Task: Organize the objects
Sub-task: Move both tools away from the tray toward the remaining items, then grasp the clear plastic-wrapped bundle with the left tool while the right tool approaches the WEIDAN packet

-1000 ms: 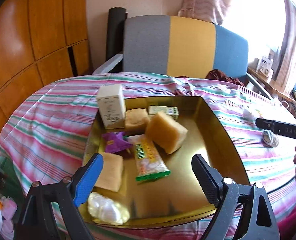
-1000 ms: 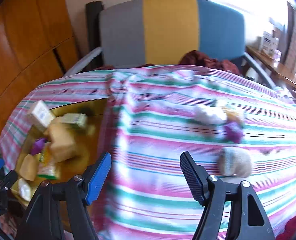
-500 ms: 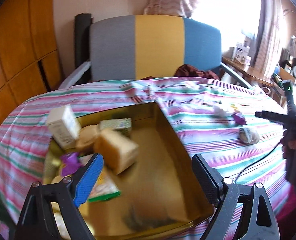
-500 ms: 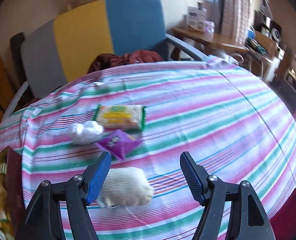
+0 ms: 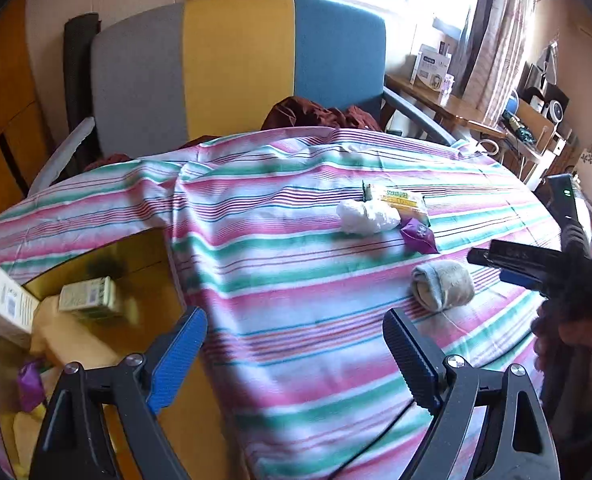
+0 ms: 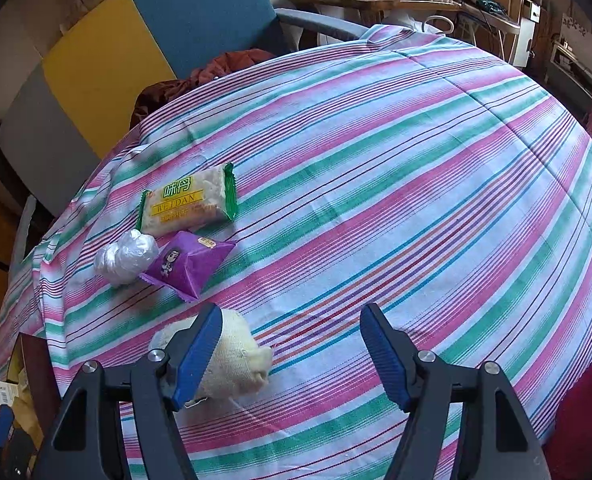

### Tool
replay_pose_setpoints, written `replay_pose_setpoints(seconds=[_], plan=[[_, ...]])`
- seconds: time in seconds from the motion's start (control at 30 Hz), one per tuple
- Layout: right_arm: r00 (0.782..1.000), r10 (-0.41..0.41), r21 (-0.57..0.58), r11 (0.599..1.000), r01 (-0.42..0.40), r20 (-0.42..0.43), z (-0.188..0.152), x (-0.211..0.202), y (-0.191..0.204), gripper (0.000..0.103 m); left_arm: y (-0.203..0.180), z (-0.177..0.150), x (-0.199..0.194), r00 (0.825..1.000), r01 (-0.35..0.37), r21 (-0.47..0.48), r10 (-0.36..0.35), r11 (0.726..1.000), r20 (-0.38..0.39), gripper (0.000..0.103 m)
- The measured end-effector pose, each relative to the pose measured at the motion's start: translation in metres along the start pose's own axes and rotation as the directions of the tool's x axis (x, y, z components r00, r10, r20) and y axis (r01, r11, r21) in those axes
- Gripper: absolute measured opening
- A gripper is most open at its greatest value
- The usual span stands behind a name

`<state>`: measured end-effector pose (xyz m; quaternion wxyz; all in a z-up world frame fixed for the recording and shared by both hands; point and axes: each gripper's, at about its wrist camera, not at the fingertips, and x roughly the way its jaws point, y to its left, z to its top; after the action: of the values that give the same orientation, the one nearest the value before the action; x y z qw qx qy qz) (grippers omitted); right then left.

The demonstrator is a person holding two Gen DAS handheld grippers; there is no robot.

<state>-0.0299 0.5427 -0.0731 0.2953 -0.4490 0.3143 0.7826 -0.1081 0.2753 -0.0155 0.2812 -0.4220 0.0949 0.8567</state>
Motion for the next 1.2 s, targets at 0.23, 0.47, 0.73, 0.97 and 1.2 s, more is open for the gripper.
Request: replay_pose_setpoints(seconds=[0.23,0.47,0.73,0.97,1.2], plan=[[0.999,0.044,0.065,0.997,-0.044,-0.001,0.002,-0.004,-0.009,0.073,-0.015,0.03,0.055,0.995,0.056,-0.06,-0.061,0.997,-0.083,0.088],[0.996,0.089,0.111,0.99,-0.086,-0.025,0.001,0.0,-0.014,0.073,-0.026,0.062,0.098,0.988,0.094,-0.117,-0.107,0.989,-0.111,0.088],[0.993,0.117,0.136,0.984,-0.112,-0.027,0.002,0.001,-0.018,0.073,-0.051,0.091,0.139,0.985,0.12,-0.113,-0.132,0.986,-0.109,0.089],[0.992,0.118,0.139,0.984,-0.112,-0.033,0.003,0.004,-0.02,0.073,-0.068,0.094,0.183,0.984,0.068,-0.053,-0.076,0.996,-0.163,0.066],[0.993,0.112,0.134,0.985,-0.108,-0.026,0.004,0.005,-0.018,0.073,-0.045,0.065,0.165,0.989,0.072,-0.063,-0.079,0.995,-0.124,0.057]])
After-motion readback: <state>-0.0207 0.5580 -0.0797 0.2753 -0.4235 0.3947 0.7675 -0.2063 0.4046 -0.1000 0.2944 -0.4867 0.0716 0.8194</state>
